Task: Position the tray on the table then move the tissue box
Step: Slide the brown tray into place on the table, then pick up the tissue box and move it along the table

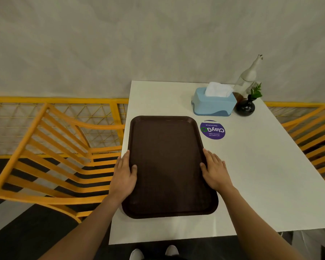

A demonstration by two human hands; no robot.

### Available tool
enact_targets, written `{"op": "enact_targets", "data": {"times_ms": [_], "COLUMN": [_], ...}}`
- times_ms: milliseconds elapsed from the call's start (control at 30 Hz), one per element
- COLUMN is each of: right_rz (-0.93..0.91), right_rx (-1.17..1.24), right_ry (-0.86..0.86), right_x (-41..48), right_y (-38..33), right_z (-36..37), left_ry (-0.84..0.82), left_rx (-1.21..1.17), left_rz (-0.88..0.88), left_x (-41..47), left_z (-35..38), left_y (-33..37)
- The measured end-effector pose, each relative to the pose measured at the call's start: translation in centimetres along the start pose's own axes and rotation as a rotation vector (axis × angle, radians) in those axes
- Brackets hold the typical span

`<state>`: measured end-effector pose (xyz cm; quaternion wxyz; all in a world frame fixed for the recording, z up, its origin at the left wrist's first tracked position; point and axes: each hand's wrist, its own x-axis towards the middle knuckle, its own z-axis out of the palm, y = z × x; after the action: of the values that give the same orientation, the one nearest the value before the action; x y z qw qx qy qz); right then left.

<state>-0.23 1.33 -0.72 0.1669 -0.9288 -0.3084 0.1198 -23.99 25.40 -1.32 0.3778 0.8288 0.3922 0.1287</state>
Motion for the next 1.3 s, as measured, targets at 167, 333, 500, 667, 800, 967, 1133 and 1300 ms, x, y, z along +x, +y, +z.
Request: {"op": "enact_targets", "data": {"times_ms": [167, 333, 500, 667, 800, 967, 1133, 1300], "right_rz": [0.061, 0.108, 0.115, 0.086, 0.038, -0.076, -0.161, -0.264], "right_rx": [0.228, 0.268, 0.268, 0.292, 0.282, 0.313, 0.370, 0.510], "right_ry": [0.074, 0.172, 0.230, 0.258, 0.279, 0.300, 0.205, 0.173], "right_x": [-0.5, -2.2, -0.5, 5.1, 11.5, 19.1, 24.6, 26.6], "right_y": [0.6, 2.3, 4.9, 8.1, 11.2, 13.9, 15.3, 15.6], "right_z": [-1.2, -2.4, -4.9, -8.7, -12.3, -15.1, -14.9, -13.4], "left_ry": [-0.025, 0.048, 0.099, 0.075, 0.051, 0.066, 0.130, 0.096], "left_rx": [-0.088, 0.052, 0.104, -0.053, -0.132, -0.145, -0.221, -0.184], "left_rz": [0.051, 0.159, 0.161, 0.184, 0.219, 0.199, 0.148, 0.022], "left_x": [0.6, 1.6, 4.0, 8.1, 13.0, 18.1, 21.3, 23.9], "left_z": [-1.8, -2.8, -0.1, 5.7, 10.3, 15.3, 19.2, 20.8], "left_y": [-0.4, 1.0, 7.0, 15.6, 21.8, 26.9, 29.4, 28.3]}}
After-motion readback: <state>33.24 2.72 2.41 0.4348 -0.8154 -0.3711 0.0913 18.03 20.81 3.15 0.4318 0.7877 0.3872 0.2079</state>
